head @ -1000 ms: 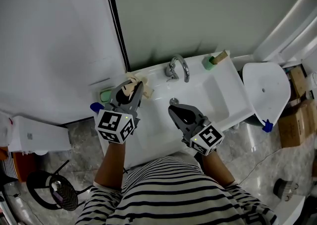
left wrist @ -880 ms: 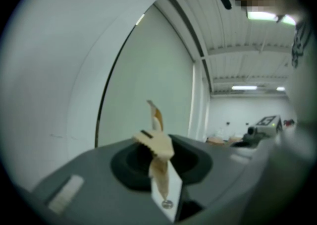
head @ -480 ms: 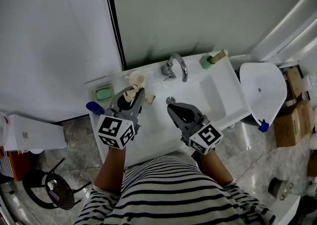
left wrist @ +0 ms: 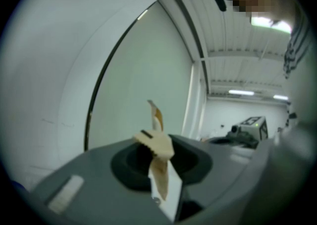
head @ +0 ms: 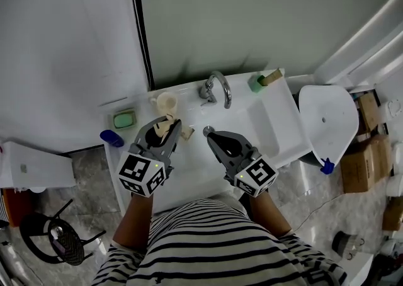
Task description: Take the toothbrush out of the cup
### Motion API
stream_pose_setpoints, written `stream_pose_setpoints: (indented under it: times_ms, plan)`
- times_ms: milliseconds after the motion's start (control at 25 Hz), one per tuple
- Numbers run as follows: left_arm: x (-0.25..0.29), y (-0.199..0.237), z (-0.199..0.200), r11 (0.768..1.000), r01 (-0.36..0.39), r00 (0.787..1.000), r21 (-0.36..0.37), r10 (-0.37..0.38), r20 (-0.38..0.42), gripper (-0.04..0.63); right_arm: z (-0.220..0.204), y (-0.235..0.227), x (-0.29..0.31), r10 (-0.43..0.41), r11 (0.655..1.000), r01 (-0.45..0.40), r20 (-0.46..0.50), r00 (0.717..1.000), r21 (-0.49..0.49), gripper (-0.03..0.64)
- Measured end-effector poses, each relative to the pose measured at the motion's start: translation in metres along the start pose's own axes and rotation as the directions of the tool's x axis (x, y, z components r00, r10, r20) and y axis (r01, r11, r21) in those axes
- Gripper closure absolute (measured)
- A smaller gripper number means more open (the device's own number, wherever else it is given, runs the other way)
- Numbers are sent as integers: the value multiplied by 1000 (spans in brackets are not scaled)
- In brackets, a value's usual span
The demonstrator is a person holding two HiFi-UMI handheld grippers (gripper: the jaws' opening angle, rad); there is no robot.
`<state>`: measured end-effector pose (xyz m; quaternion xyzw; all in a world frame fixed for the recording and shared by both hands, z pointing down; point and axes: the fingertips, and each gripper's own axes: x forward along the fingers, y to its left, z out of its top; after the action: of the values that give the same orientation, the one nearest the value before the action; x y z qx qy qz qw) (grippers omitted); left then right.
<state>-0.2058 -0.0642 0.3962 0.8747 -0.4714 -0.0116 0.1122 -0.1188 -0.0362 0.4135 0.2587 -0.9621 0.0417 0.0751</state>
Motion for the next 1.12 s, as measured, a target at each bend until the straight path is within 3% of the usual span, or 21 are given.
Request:
stream_pose_setpoints:
  times_ms: [200, 560, 1120]
  plan:
    - [22, -25, 0, 998, 45, 999, -31, -44, 23, 511, -7, -31, -15, 31, 1000, -31, -15, 999, -3, 609]
    - [102, -100, 0, 998, 51, 998, -43, -50, 30, 511, -21, -117, -85, 86, 996, -86, -33, 996, 2, 609]
    - [237, -193, -15, 1000, -26, 999, -4, 26, 44, 511, -42, -261, -181, 91, 996, -93, -69, 993, -15, 609]
